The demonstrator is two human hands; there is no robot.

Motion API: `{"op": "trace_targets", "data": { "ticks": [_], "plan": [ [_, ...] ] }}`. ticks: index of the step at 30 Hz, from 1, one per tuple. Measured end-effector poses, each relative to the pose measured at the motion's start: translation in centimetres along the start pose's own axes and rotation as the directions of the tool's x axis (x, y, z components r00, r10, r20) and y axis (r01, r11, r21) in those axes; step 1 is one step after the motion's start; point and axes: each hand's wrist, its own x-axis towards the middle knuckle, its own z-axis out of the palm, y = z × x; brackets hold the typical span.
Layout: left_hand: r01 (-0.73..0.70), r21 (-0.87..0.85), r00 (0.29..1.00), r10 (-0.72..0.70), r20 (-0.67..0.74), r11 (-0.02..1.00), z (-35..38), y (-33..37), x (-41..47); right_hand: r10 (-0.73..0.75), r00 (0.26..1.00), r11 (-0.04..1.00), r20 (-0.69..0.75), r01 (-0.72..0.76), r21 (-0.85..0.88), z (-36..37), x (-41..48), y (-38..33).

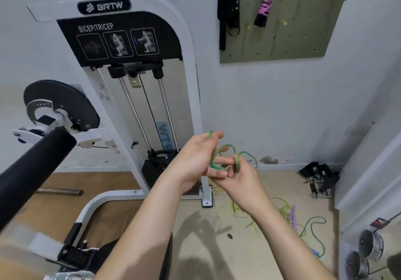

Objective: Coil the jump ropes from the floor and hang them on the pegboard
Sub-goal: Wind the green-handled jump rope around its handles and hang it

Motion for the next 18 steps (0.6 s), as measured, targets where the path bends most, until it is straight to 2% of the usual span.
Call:
{"op": "trace_targets", "data": {
  "ticks": [1, 2, 3, 4, 6, 8, 9, 10, 11, 12, 13, 14, 15, 18],
  "plan": [
    [-0.084, 0.415, 0.99, 0.123, -0.068, 0.906, -0.7, -0.2, 0.2, 0.057, 0.998, 0.998, 0.01, -0.057, -0.032, -0.1, 0.4, 0.2],
    [-0.115, 0.747, 0.962, 0.261, -0.081, 0.655, -1.3, -0.5, 0.3, 0.113, 0.993, 0.992, 0.023, -0.112, -0.05, -0.4, 0.7, 0.3],
    [-0.079, 0.89, 0.929, 0.357, -0.098, 0.45, -1.9, -1.0, 0.3, 0.164, 0.986, 0.986, 0.038, -0.163, -0.028, -0.8, 1.0, 0.4],
    [-0.034, 0.944, 0.908, 0.405, -0.108, 0.329, -2.5, -1.4, 0.3, 0.207, 0.976, 0.977, 0.065, -0.21, 0.047, -1.2, 1.3, 0.4],
    [0.064, 0.974, 0.913, 0.382, -0.145, 0.216, -3.4, -2.5, 0.5, 0.274, 0.949, 0.893, 0.157, -0.311, 0.326, -2.0, 1.7, -0.2],
    [0.105, 0.98, 0.927, 0.341, -0.159, 0.17, -4.1, -3.4, 0.8, 0.29, 0.906, 0.682, 0.309, -0.423, 0.597, -2.7, 2.2, -1.2],
    [0.082, 0.964, 0.938, 0.307, -0.16, 0.253, -4.1, -3.5, 0.8, 0.268, 0.88, 0.557, 0.392, -0.473, 0.683, -2.8, 2.5, -1.6],
    [0.029, 0.9, 0.954, 0.257, -0.155, 0.434, -4.1, -3.4, 0.9, 0.235, 0.858, 0.446, 0.456, -0.512, 0.734, -2.8, 2.8, -2.0],
    [-0.03, 0.732, 0.977, 0.175, -0.123, 0.68, -3.7, -3.4, 0.8, 0.198, 0.844, 0.353, 0.499, -0.536, 0.767, -2.7, 3.2, -2.3],
    [-0.061, 0.471, 0.995, 0.091, -0.04, 0.88, -3.1, -3.4, 0.4, 0.168, 0.838, 0.279, 0.52, -0.546, 0.79, -2.3, 3.6, -2.5],
    [-0.056, 0.214, 0.997, 0.045, 0.056, 0.975, -2.6, -3.4, 0.0, 0.148, 0.839, 0.218, 0.523, -0.544, 0.81, -2.0, 4.0, -2.7],
    [-0.037, 0.03, 0.991, 0.033, 0.129, 0.999, -2.2, -3.9, -0.4, 0.142, 0.847, 0.173, 0.512, -0.53, 0.83, -1.8, 4.4, -2.9],
    [-0.025, -0.084, 0.983, 0.04, 0.181, 0.996, -2.0, -4.6, -0.8, 0.149, 0.861, 0.146, 0.486, -0.505, 0.851, -1.6, 4.9, -3.0],
    [0.006, -0.229, 0.942, 0.071, 0.327, 0.973, -0.9, -7.3, -1.6, 0.236, 0.897, 0.108, 0.374, -0.407, 0.907, -1.3, 6.5, -2.8]
  ]
}}
